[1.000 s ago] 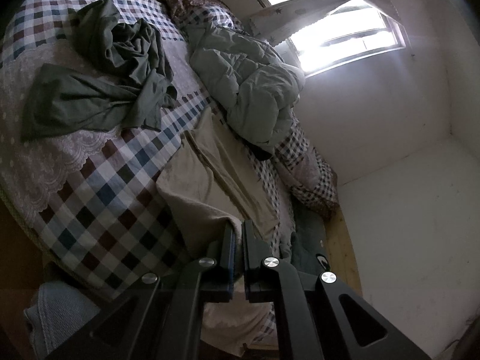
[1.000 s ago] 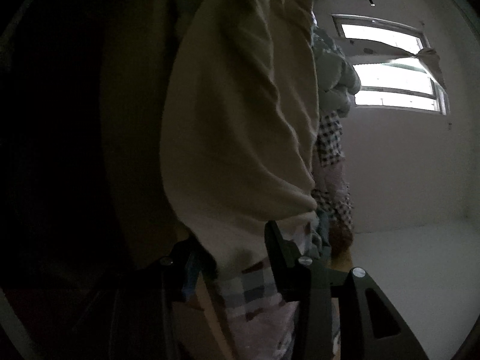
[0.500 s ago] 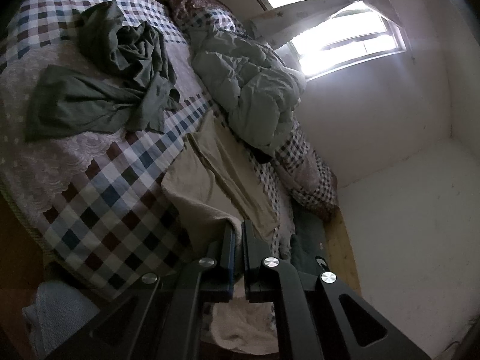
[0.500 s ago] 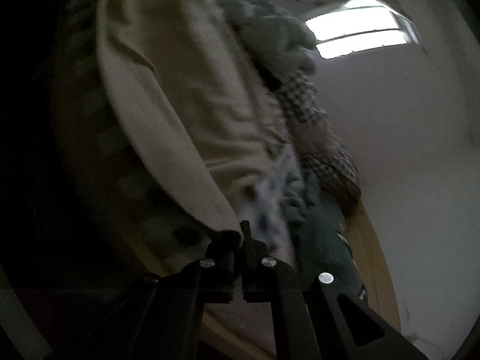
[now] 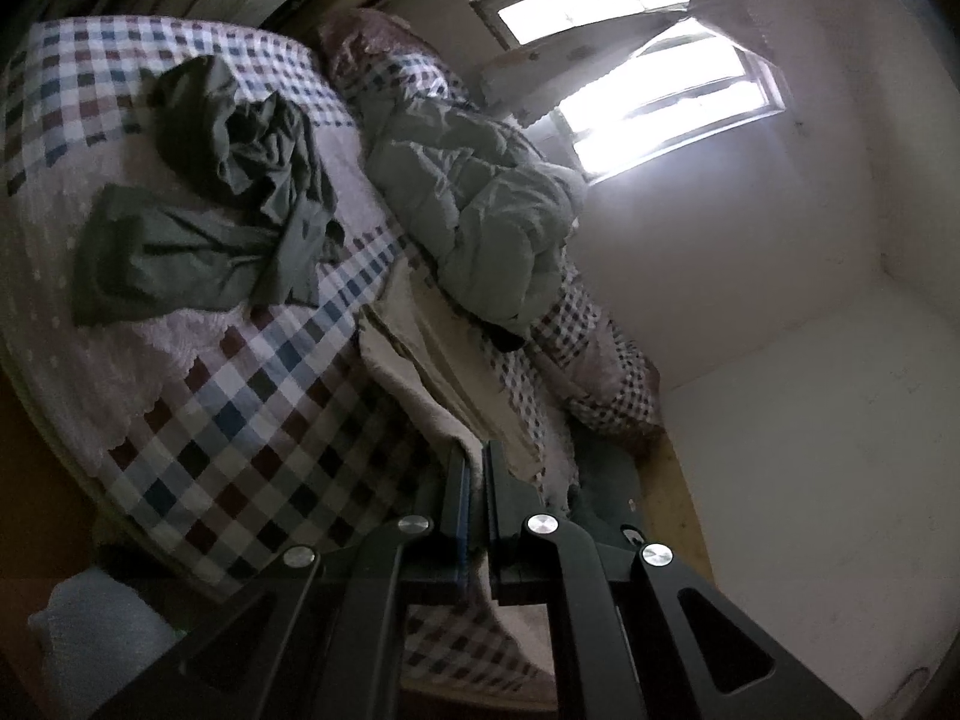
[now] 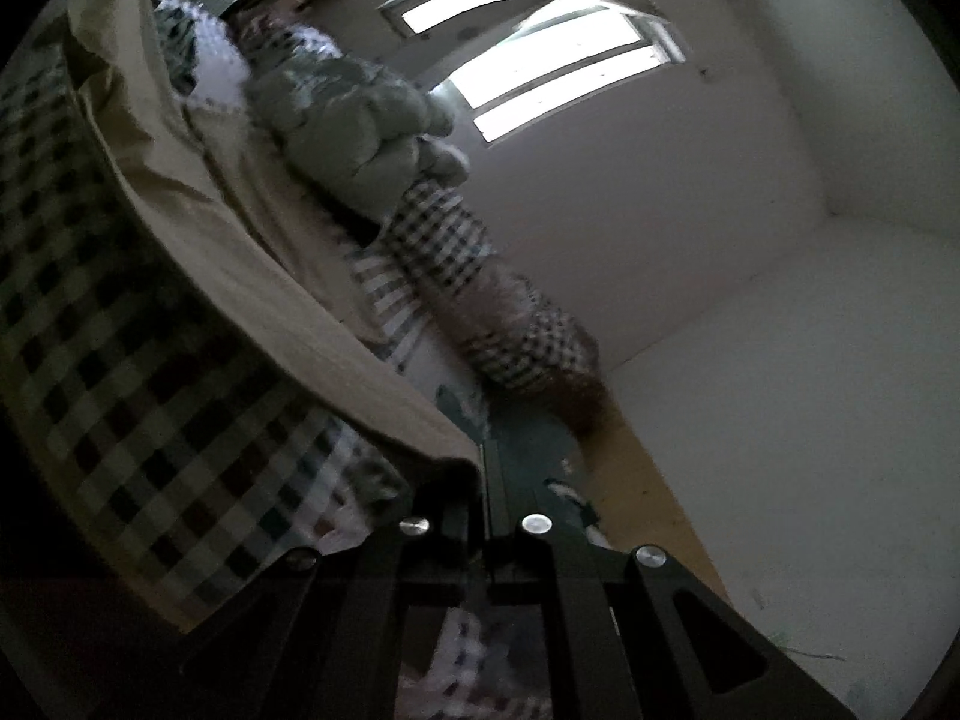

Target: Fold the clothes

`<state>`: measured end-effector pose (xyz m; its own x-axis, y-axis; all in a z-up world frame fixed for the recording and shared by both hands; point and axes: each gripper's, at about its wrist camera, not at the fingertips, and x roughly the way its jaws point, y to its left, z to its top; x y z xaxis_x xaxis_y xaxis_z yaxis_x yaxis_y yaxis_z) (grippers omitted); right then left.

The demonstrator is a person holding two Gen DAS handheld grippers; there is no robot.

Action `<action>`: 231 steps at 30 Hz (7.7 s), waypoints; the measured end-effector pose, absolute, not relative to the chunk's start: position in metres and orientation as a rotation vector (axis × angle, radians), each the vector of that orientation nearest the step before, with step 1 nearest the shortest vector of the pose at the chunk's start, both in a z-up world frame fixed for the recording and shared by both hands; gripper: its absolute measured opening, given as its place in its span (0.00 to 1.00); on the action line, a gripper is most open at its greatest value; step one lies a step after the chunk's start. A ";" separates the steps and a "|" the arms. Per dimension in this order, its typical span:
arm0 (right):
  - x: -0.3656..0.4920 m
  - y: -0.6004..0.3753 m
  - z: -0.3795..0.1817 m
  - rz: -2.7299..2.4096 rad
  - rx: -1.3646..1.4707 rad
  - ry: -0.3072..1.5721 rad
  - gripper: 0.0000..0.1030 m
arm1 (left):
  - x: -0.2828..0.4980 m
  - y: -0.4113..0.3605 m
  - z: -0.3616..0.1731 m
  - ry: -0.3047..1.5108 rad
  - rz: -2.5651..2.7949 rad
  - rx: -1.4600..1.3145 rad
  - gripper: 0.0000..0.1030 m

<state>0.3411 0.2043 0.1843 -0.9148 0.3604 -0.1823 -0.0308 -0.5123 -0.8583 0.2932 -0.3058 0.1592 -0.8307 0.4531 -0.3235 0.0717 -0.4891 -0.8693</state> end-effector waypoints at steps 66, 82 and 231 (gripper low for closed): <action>0.333 0.228 0.314 2.553 -0.496 -1.169 0.00 | 0.236 -0.310 0.284 -1.348 2.460 -0.603 0.02; 0.106 0.257 0.257 2.576 -0.841 -1.268 0.00 | 0.008 -0.271 0.222 -1.258 2.558 -0.959 0.02; 0.147 0.374 0.054 2.761 -1.680 0.491 0.52 | 0.148 -0.232 0.038 -1.107 2.587 -1.211 0.71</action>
<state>0.1470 0.3736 0.0540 -0.4659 -0.2611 -0.8454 -0.0465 -0.9470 0.3180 0.1478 -0.2318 0.0382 -0.6847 0.3512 -0.6386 0.2196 -0.7361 -0.6403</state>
